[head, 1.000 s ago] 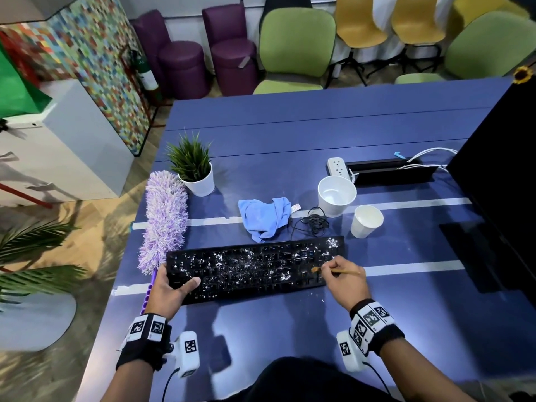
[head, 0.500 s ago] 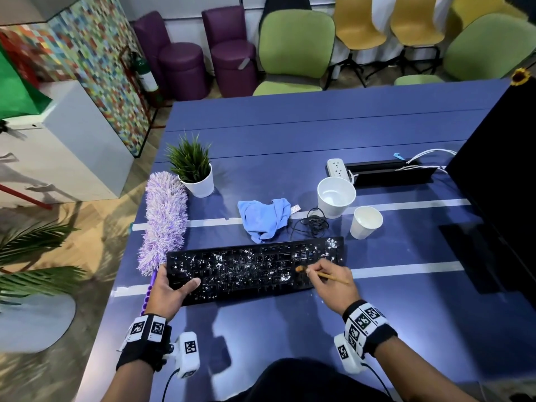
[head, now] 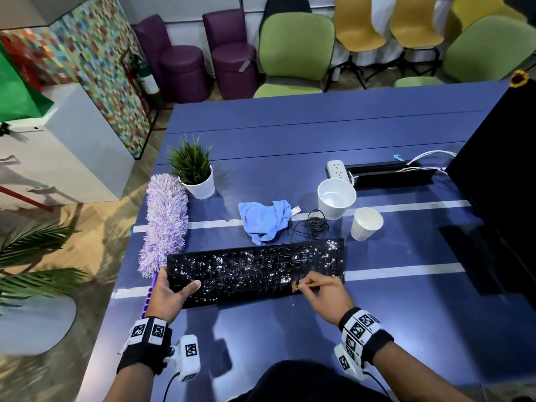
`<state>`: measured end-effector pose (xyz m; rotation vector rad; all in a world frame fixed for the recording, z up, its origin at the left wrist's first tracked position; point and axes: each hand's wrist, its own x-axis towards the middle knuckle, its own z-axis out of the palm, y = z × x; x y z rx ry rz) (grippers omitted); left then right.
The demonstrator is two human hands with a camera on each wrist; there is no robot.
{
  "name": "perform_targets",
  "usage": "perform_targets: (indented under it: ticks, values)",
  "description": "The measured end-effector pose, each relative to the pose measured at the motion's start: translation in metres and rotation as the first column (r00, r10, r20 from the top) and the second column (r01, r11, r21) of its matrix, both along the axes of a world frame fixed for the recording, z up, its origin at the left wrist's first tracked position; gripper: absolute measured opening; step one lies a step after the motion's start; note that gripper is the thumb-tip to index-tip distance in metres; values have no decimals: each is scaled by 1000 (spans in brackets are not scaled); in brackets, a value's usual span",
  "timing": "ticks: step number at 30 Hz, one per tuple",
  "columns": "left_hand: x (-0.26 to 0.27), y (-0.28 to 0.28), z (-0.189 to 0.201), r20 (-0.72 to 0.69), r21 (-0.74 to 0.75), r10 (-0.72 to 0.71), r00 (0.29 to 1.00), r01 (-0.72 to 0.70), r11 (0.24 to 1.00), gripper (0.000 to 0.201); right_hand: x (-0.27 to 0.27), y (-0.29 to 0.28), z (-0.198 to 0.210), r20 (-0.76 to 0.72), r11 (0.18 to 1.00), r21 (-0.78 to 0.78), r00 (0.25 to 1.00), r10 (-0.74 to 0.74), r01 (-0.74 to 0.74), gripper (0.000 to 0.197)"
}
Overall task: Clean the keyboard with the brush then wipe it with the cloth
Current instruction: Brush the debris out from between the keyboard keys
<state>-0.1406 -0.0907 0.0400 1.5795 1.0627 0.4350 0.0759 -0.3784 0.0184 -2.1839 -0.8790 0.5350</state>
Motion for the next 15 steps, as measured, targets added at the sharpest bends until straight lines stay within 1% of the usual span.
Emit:
perform_targets:
  ticks: [2, 3, 5, 6, 8, 10, 12, 14, 15]
  values:
    - [-2, 2, -2, -6, 5, 3, 1000, -3, 1000, 54, 1, -2, -1, -18, 994, 82, 998, -65, 67, 12]
    - [-2, 2, -3, -8, 5, 1, 1000, -1, 1000, 54, 1, -2, 0, -31, 994, 84, 997, -68, 71, 10]
    - [-2, 2, -3, -10, 0, 1, 1000, -1, 1000, 50, 3, -1, 5, -47, 997, 53, 997, -56, 58, 11]
    - [-2, 2, -3, -7, -5, 1, 1000, -1, 1000, 48, 5, -1, 11, -53, 995, 64, 996, -70, 73, 12]
    - [-1, 1, -3, -3, -6, -4, 1000, 4, 1000, 47, 10, 1, 19, -58, 980, 143, 989, -134, 141, 13]
    - [-2, 2, -3, -6, -4, -4, 1000, 4, 1000, 48, 15, 4, 31, -33, 957, 231, 984, -176, 178, 12]
    - [-2, 1, -2, -4, -6, -3, 1000, 3, 1000, 49, 19, 9, 38, 31, 935, 311, 982, -188, 170, 7]
    - [-1, 1, 1, 3, -3, 0, 1000, 0, 1000, 52, 21, 15, 39, 56, 930, 331, 981, -186, 158, 3]
    - [0, 0, 2, 6, -3, 1, 1000, -1, 1000, 53, 22, 18, 38, 47, 939, 308, 983, -175, 153, 3]
